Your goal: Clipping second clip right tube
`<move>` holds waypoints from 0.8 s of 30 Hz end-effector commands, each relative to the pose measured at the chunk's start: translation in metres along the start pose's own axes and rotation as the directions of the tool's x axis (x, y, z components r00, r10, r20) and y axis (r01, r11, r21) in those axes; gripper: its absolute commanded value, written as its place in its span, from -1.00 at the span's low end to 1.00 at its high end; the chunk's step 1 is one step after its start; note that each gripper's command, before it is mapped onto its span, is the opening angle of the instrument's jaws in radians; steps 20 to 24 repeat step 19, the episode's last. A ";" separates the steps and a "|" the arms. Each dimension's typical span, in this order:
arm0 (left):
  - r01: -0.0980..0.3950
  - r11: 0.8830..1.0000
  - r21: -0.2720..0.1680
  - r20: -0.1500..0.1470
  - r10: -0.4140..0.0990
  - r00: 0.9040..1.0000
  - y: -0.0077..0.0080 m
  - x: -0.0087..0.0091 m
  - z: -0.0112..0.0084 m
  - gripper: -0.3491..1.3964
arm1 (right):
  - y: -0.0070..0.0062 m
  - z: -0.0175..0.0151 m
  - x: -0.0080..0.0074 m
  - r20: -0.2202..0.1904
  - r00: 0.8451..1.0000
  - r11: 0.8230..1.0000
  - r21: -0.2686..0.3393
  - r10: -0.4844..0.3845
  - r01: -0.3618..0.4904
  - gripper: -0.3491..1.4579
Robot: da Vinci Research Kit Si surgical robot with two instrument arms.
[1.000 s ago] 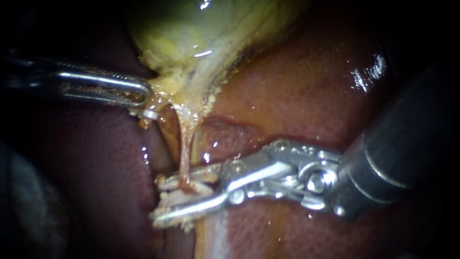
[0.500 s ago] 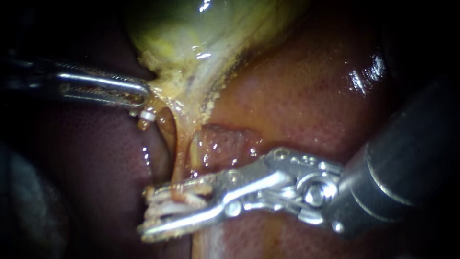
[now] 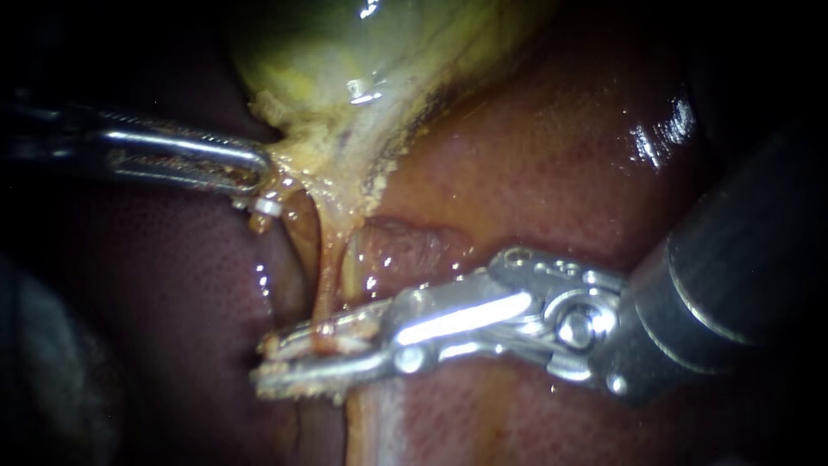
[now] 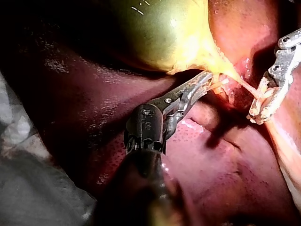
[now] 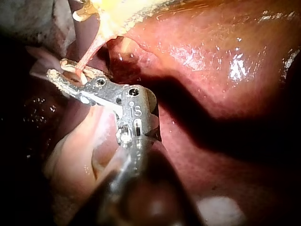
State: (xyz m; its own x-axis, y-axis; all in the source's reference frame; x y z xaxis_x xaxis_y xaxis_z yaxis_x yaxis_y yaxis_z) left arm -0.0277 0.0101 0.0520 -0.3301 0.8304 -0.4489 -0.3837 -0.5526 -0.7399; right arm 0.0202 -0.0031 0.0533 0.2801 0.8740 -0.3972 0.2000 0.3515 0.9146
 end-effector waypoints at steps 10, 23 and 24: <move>0.000 1.000 0.000 0.000 0.000 1.000 0.0000 0.0000 0.0000 -1.00 | 0.0002 -0.0002 -0.0004 0.006 0.997 0.997 0.002 0.075 -0.075 -1.00; 0.000 1.000 0.000 0.000 0.000 1.000 0.0000 0.0000 0.0000 -1.00 | 0.0002 -0.0002 -0.0005 0.006 0.997 0.997 0.002 0.075 -0.075 -1.00; 0.000 1.000 0.000 0.000 0.000 1.000 0.0000 0.0000 0.0000 -1.00 | 0.0002 -0.0002 -0.0005 0.006 0.997 0.997 0.002 0.075 -0.075 -1.00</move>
